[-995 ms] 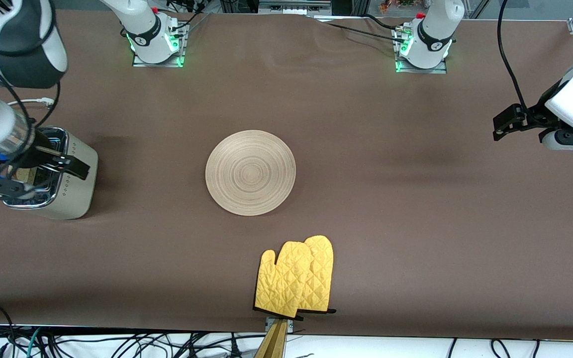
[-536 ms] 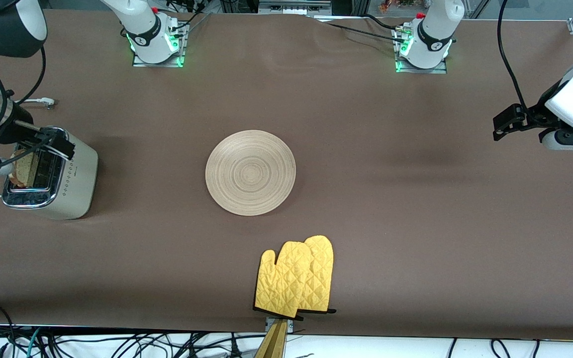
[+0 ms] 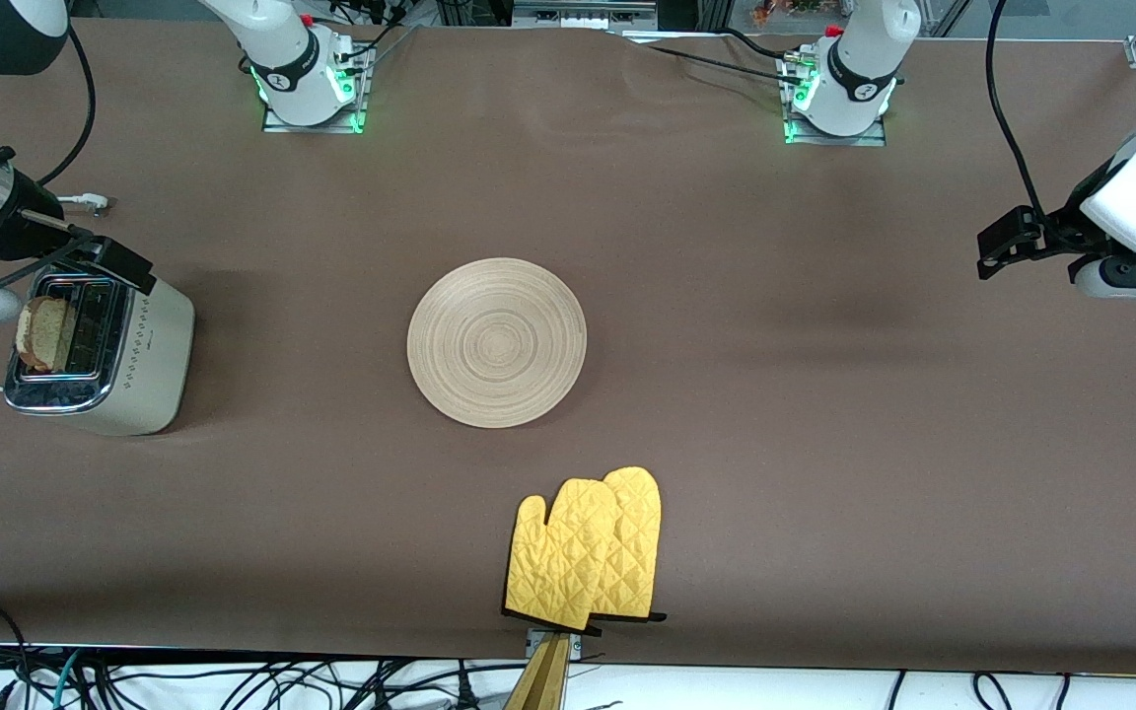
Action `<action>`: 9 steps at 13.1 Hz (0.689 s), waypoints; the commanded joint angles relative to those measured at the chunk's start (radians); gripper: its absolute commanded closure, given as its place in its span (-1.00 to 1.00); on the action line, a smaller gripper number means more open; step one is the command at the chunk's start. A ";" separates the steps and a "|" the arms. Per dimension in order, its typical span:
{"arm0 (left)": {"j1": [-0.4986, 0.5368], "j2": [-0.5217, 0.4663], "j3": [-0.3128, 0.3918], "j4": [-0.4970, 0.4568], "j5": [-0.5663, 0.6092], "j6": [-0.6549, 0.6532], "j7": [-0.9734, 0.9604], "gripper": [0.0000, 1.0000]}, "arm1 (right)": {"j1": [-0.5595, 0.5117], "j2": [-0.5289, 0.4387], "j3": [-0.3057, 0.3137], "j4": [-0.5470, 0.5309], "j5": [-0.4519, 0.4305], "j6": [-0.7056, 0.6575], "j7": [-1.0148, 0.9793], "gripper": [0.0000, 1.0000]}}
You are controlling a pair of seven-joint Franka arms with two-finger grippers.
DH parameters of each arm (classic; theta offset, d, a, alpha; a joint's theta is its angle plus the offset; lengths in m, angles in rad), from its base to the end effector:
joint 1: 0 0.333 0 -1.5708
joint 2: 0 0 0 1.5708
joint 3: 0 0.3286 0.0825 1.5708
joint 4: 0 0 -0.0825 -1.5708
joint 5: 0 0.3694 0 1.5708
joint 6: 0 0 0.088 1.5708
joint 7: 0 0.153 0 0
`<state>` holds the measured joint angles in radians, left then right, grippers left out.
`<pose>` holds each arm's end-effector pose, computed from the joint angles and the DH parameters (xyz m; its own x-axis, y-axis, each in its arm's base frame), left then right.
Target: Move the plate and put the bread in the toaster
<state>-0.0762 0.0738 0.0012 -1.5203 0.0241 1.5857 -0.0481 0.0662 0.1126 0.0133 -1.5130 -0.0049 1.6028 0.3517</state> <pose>0.5631 -0.0387 0.5748 0.9996 -0.0273 -0.0072 -0.0274 -0.9993 -0.0246 0.5750 0.0447 0.5574 0.9630 -0.2688 -0.0202 -0.2686 -0.9632 0.0110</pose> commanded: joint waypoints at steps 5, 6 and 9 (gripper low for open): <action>-0.007 0.009 0.002 0.023 0.033 -0.015 0.021 -1.00 | -0.031 -0.030 0.019 -0.049 0.031 0.028 -0.077 -1.00; -0.007 0.009 0.002 0.023 0.033 -0.015 0.021 -1.00 | -0.031 -0.031 0.017 -0.049 0.029 0.028 -0.079 -1.00; -0.007 0.009 0.002 0.023 0.033 -0.015 0.021 -1.00 | -0.034 -0.039 0.016 -0.050 0.022 0.025 -0.155 -1.00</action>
<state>-0.0762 0.0739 0.0011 -1.5203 0.0241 1.5857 -0.0481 0.0538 0.1110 0.0134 -1.5306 0.0138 1.6159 0.2610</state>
